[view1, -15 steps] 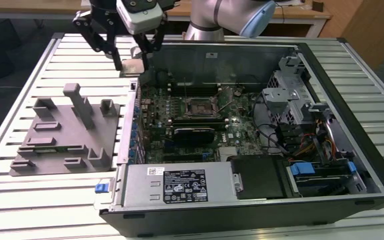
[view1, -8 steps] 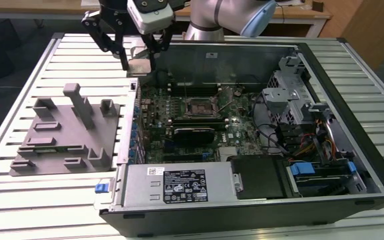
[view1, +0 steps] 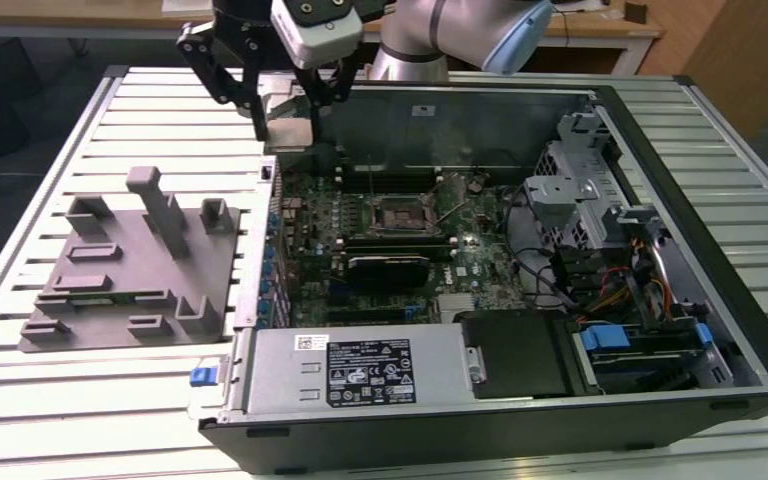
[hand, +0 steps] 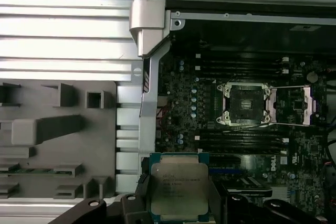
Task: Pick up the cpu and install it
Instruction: 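Pick up the cpu and move it towards the insertion slot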
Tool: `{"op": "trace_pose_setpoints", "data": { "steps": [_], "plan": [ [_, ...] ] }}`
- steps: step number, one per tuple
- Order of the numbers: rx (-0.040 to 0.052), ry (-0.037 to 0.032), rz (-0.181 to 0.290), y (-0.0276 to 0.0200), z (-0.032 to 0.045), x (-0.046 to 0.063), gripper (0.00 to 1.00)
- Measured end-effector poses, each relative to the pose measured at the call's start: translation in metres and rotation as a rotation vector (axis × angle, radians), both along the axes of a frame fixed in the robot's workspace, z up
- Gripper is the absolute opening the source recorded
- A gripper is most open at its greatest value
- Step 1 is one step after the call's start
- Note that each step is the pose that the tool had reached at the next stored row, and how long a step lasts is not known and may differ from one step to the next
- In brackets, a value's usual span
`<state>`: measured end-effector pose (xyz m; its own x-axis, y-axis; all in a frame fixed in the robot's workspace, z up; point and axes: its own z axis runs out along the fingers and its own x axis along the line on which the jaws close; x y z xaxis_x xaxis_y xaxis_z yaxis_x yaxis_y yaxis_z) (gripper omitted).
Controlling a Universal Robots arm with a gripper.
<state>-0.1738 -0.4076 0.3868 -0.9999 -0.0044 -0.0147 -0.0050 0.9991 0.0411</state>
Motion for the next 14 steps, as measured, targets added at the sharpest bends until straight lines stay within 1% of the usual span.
{"op": "trace_pose_setpoints", "data": {
  "steps": [8,14],
  "plan": [
    [-0.0001,0.0,0.0,0.0,0.0,0.008,0.53],
    [0.0,0.0,0.0,0.0,0.0,0.017,0.53]
  ]
}}
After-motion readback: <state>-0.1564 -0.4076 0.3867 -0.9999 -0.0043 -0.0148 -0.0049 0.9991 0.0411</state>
